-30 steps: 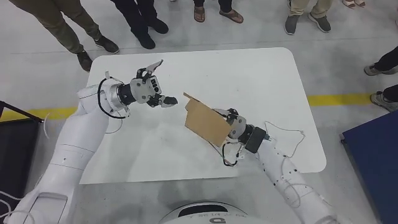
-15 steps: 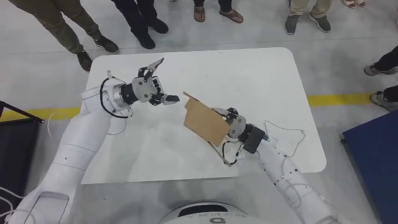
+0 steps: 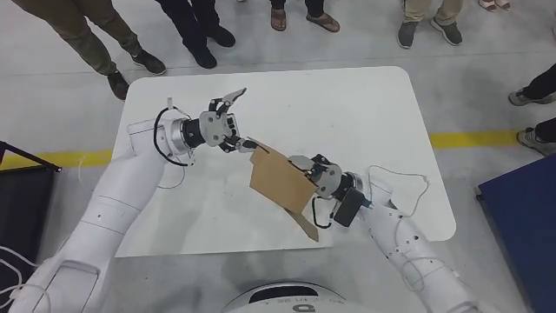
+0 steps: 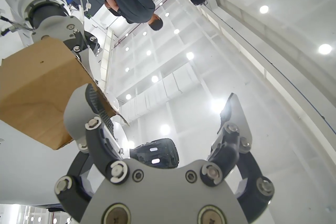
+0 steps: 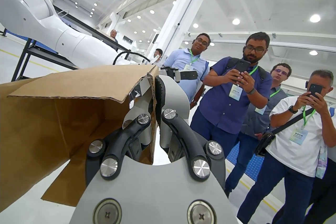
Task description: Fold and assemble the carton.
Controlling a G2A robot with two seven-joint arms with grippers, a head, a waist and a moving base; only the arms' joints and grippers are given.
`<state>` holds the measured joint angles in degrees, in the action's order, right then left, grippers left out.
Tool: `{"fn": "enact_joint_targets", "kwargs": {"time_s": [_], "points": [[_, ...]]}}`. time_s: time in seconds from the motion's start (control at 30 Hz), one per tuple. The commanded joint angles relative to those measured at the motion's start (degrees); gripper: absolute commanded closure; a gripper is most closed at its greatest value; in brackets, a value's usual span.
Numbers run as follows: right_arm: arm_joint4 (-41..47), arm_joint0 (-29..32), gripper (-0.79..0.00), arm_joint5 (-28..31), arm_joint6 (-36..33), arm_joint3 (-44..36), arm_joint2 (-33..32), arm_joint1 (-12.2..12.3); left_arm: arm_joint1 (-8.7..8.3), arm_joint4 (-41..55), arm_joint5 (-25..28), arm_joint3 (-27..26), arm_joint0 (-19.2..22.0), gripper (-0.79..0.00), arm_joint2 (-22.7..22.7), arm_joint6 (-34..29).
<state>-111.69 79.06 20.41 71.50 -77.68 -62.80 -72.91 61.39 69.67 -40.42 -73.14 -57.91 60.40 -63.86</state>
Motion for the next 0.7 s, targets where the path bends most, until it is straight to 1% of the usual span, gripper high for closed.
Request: {"fn": "enact_joint_targets", "kwargs": {"time_s": [0.0, 0.43, 0.57, 0.67], "points": [[-0.16, -0.05, 0.000, -0.35, -0.46, 0.14, 0.06, 0.12, -0.12, 0.08, 0.03, -0.06, 0.28, -0.785, -0.87, -0.03], [0.41, -0.21, 0.000, -0.78, 0.29, 0.61, 0.21, 0.51, -0.86, -0.77, 1.10, 0.98, 1.91, -0.785, -4.21, -1.10], [0.06, 0.25, 0.000, -1.61, -1.59, -0.72, 0.36, 0.64, -1.36, -0.07, 1.88, 2.13, 2.21, -0.785, -2.10, -1.87], [0.15, 0.86, 0.000, -2.02, -1.91, -1.46, -0.01, 0.96, -1.92, 0.36, 2.18, 1.82, 1.23, -0.785, -0.66, -2.18]]}}
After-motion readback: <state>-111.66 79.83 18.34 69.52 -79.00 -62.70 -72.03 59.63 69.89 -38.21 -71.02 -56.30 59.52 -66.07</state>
